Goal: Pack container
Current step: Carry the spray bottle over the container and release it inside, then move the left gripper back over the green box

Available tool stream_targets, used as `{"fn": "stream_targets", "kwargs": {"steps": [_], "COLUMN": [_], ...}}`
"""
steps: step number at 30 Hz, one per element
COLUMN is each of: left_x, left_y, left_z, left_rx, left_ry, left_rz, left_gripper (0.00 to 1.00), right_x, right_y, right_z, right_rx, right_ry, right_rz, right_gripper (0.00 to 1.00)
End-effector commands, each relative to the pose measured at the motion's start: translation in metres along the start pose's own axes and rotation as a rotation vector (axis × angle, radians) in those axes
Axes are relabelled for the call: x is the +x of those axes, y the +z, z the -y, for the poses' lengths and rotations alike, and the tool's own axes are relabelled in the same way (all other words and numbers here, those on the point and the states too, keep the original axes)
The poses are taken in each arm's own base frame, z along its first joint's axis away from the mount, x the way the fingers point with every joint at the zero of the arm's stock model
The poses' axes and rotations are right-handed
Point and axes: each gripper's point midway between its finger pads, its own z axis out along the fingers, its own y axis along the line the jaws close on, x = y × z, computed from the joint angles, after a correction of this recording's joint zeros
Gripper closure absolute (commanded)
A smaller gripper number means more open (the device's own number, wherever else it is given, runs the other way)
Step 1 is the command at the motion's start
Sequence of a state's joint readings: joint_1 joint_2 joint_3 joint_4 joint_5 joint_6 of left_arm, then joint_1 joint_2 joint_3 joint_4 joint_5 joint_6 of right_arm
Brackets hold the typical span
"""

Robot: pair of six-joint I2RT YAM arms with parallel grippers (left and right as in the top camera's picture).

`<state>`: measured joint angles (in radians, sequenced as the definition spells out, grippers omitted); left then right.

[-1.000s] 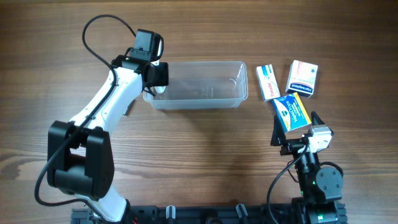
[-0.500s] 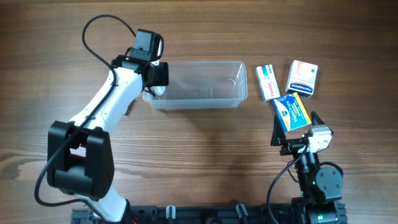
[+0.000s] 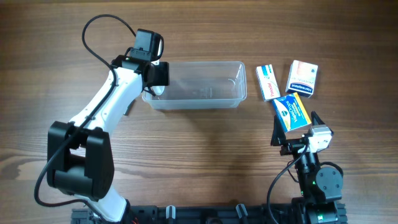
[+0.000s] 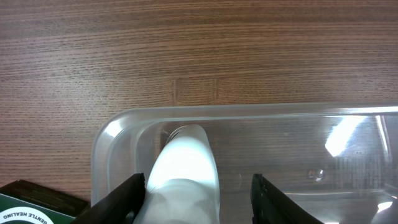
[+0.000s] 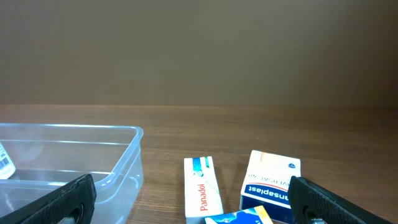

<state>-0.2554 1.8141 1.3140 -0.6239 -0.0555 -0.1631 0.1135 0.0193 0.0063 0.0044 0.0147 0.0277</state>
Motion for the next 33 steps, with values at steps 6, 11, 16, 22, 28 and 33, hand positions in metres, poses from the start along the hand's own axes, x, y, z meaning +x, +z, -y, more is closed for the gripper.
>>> {"fn": "stream_targets", "kwargs": {"steps": [6,11,16,22,28,33], "left_x": [-0.026,-0.033,-0.038,-0.035,-0.013,0.003], "left_y": [-0.039,-0.055,-0.071,-0.104,-0.124,-0.107], "left_z": [0.001,0.002,-0.003,-0.052,-0.123,-0.156], "left_rx": [0.011,0.020,0.009,-0.056,-0.149,-0.205], "left_ry": [-0.008,-0.011,-0.020,-0.137,-0.340,-0.298], "left_rz": [0.121,0.160,0.195,0.213,0.169,0.073], "left_gripper": [0.44,0.44,0.42,0.32,0.23,0.15], "right_x": [-0.002,-0.002,-0.002,-0.002,-0.002,-0.002], "right_y": [0.000,0.000,0.000,0.000,0.000,0.000], "right_z": [-0.003,-0.003,-0.003,-0.003,-0.003,-0.003], "right_rx": [-0.016,-0.016,-0.016,-0.016,-0.016,-0.016], "right_ry": [-0.009,-0.009,-0.009,-0.009,-0.009,-0.009], "right_rz": [0.010,0.010,0.010,0.010,0.010,0.010], "right_gripper": [0.00,0.00,0.00,0.00,0.00,0.00]}}
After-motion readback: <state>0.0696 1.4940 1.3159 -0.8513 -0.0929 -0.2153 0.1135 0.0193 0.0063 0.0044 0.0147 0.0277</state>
